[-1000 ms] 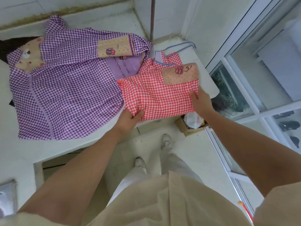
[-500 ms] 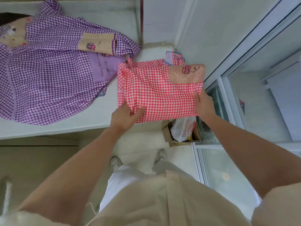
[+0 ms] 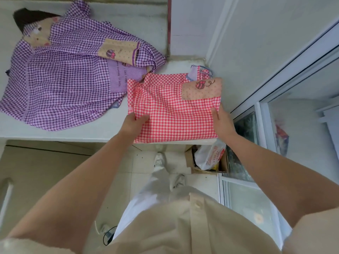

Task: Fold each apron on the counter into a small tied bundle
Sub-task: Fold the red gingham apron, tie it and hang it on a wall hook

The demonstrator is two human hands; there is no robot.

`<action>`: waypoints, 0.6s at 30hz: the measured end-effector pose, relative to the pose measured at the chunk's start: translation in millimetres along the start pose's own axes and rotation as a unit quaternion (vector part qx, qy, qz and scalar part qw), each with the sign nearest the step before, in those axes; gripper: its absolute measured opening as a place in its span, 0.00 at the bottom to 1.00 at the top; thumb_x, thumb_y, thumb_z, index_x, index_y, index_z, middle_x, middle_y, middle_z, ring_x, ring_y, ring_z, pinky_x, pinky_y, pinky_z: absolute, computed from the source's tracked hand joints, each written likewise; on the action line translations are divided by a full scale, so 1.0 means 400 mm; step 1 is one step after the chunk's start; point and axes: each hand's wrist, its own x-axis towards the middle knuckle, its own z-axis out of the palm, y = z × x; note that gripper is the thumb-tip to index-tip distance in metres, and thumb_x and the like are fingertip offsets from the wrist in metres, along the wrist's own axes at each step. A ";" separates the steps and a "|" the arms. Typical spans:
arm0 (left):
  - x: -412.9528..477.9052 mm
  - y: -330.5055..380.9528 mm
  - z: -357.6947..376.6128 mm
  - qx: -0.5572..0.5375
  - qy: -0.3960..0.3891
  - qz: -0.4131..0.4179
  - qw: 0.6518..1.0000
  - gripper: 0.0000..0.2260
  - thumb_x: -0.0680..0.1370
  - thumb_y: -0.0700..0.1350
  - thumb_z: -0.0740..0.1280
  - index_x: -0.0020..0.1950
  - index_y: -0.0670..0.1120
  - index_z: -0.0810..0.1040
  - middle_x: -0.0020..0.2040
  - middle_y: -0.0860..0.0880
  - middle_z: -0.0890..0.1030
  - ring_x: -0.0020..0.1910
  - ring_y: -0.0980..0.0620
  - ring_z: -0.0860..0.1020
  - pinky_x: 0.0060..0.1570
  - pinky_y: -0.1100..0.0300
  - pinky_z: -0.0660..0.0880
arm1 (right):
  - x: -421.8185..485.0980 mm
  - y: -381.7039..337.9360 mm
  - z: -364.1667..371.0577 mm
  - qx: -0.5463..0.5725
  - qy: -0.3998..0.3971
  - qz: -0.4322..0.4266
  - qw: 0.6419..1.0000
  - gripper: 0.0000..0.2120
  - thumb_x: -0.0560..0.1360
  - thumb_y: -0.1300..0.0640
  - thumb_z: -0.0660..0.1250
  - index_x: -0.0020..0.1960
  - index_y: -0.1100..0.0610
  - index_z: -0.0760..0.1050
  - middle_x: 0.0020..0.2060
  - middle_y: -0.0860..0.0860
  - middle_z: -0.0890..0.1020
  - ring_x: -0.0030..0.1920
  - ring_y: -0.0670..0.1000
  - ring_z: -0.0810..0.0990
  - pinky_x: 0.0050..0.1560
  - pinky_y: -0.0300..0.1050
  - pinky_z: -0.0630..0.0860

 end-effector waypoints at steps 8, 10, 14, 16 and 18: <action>0.048 0.018 0.004 0.036 0.061 0.101 0.992 0.24 0.83 0.54 0.54 0.78 0.48 0.60 0.71 0.49 0.71 0.69 0.46 0.70 0.71 0.48 0.66 | 0.103 -0.040 0.027 0.030 0.015 0.040 0.999 0.21 0.85 0.47 0.46 0.67 0.57 0.68 0.54 0.54 0.80 0.52 0.54 0.79 0.53 0.46 0.73; 0.078 0.005 -0.007 0.067 0.044 0.059 0.995 0.30 0.80 0.59 0.61 0.78 0.49 0.57 0.73 0.48 0.70 0.69 0.44 0.70 0.70 0.45 0.66 | 0.116 -0.026 0.026 0.039 -0.007 0.093 0.995 0.21 0.85 0.47 0.47 0.62 0.61 0.71 0.53 0.57 0.80 0.52 0.57 0.80 0.56 0.50 0.76; 0.106 -0.018 -0.032 0.070 0.037 0.012 0.997 0.28 0.77 0.57 0.67 0.71 0.42 0.69 0.66 0.45 0.77 0.64 0.43 0.76 0.65 0.46 0.73 | 0.115 -0.015 0.008 0.090 -0.048 0.091 0.991 0.16 0.83 0.52 0.53 0.62 0.61 0.72 0.54 0.53 0.82 0.51 0.50 0.81 0.59 0.52 0.76; 0.102 -0.013 -0.034 0.019 0.034 0.055 0.998 0.21 0.79 0.52 0.67 0.68 0.44 0.73 0.63 0.47 0.79 0.61 0.46 0.78 0.61 0.50 0.75 | 0.114 -0.025 -0.003 0.073 -0.024 0.045 0.996 0.15 0.85 0.53 0.51 0.67 0.57 0.69 0.52 0.45 0.78 0.47 0.36 0.76 0.52 0.34 0.73; 0.097 0.003 -0.032 -0.028 0.062 0.101 0.993 0.17 0.79 0.50 0.66 0.66 0.46 0.74 0.61 0.50 0.80 0.59 0.50 0.79 0.59 0.53 0.76 | 0.121 -0.039 -0.008 0.080 0.023 0.017 0.996 0.14 0.85 0.54 0.49 0.66 0.57 0.68 0.47 0.41 0.76 0.41 0.31 0.75 0.42 0.26 0.69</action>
